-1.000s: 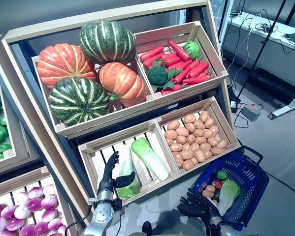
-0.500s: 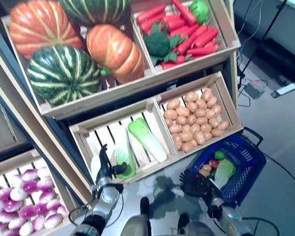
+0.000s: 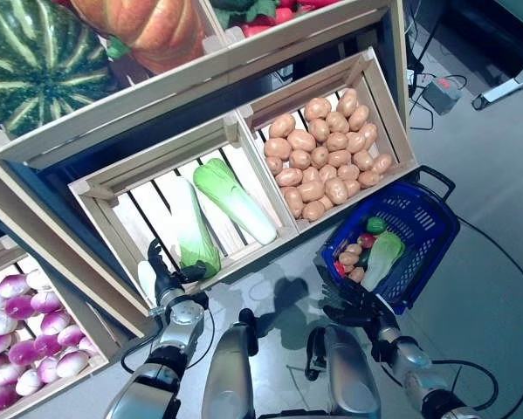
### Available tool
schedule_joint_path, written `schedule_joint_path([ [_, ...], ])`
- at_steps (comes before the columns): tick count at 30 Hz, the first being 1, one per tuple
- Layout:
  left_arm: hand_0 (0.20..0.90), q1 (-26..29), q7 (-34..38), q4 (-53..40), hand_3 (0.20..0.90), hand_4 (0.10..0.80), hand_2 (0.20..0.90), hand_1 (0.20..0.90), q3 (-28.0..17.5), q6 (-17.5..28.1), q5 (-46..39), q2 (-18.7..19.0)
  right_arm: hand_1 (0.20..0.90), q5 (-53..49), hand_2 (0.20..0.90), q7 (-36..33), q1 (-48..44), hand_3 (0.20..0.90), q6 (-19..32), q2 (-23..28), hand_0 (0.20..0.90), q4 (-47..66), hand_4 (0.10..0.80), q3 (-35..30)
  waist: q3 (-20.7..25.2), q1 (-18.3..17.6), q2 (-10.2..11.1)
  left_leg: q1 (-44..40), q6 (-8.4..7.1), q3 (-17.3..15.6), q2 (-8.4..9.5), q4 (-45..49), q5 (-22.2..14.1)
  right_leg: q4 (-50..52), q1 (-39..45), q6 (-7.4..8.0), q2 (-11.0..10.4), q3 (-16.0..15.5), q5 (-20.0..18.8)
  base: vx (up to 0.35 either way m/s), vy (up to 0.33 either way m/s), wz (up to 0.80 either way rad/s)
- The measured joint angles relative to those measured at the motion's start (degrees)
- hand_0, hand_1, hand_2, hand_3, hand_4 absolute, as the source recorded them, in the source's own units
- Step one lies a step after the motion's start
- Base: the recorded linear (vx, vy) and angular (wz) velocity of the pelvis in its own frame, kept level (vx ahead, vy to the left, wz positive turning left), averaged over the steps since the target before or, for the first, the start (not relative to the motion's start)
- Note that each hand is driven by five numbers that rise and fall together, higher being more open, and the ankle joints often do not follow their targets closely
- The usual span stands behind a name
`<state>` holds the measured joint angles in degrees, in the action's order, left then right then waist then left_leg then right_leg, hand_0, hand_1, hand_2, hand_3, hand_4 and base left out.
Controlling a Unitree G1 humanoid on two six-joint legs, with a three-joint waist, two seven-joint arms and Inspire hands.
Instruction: Put vegetables into the basket
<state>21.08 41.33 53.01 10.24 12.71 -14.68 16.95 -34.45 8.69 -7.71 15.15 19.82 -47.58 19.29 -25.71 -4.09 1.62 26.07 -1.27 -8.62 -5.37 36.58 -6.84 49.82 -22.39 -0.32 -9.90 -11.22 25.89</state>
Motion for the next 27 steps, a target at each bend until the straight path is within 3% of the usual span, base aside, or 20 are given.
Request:
schedule_joint_path([
  [8,0.9,3.04,-3.09,0.21,0.9,0.8,0.9,0.9,-1.7,-0.07,-5.41,1.47,0.9,0.04,0.9,-0.45,-2.08,0.9,-0.07,0.5,0.9,1.76,0.8,-0.51,-1.53,-1.11,0.23,8.09,0.12,-0.42,-1.33,10.32,-3.58,9.64,-8.19,-0.57,-0.49,1.77,3.07,0.007,0.034,-0.06],
  [27,0.9,13.95,-6.3,4.31,0.9,0.8,0.9,0.9,-2.82,-4.27,-14.27,7.52,0.9,-2.11,0.9,-2.44,-9.51,0.9,-2.4,4.74,0.9,5.32,0.8,-0.66,-2.97,-1.25,-0.1,22.07,0.72,0.41,-2.69,19.31,-4.77,18.15,-22.06,-0.94,-0.36,2.94,3.65,-0.013,0.04,-0.01],
])
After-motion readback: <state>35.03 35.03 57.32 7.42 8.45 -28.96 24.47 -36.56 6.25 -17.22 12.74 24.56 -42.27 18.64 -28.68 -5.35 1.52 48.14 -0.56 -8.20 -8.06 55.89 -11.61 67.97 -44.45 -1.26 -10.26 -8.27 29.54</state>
